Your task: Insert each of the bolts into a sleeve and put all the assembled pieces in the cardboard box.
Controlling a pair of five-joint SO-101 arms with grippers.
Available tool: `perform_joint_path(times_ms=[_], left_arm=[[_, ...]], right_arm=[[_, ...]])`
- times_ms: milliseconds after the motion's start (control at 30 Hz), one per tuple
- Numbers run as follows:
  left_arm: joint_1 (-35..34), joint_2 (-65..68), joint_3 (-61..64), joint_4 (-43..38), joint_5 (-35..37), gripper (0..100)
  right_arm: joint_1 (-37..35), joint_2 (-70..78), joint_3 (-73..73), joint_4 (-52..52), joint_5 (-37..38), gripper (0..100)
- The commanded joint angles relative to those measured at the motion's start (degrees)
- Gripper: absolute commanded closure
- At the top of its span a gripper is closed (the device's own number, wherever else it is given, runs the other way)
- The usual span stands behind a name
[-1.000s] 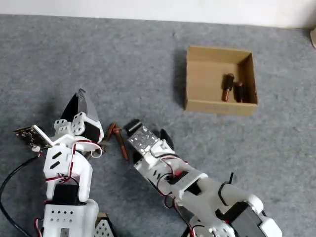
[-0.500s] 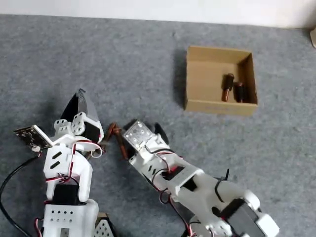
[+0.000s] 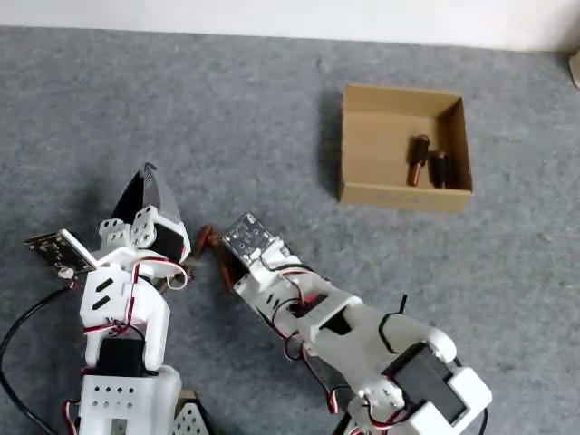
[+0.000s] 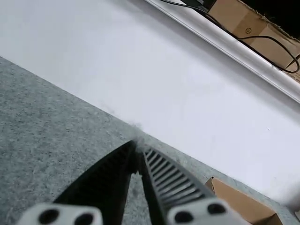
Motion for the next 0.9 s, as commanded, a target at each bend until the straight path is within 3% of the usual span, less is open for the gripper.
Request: perform_joint_path(times_ms=[0, 333, 667, 867], left_arm=[[1.19, -0.31, -2.42, 0.00, -0.18, 99], [1.10, -0.31, -2.33, 0.00, -0.26, 99], [1.01, -0.31, -2.33, 0.00, -0.26, 99], [1.01, -0.31, -2.42, 0.00, -0.26, 99]], right_arm=[[-0.04, -0.31, -1.71, -1.54, -0.35, 99.1], [-0.04, -8.84, 2.77, 2.77, -0.35, 99.5], [0.40, -34.24, 4.35, 35.03, -0.18, 99.5], [1.36, -45.05, 4.53, 51.47, 11.43, 99.5]])
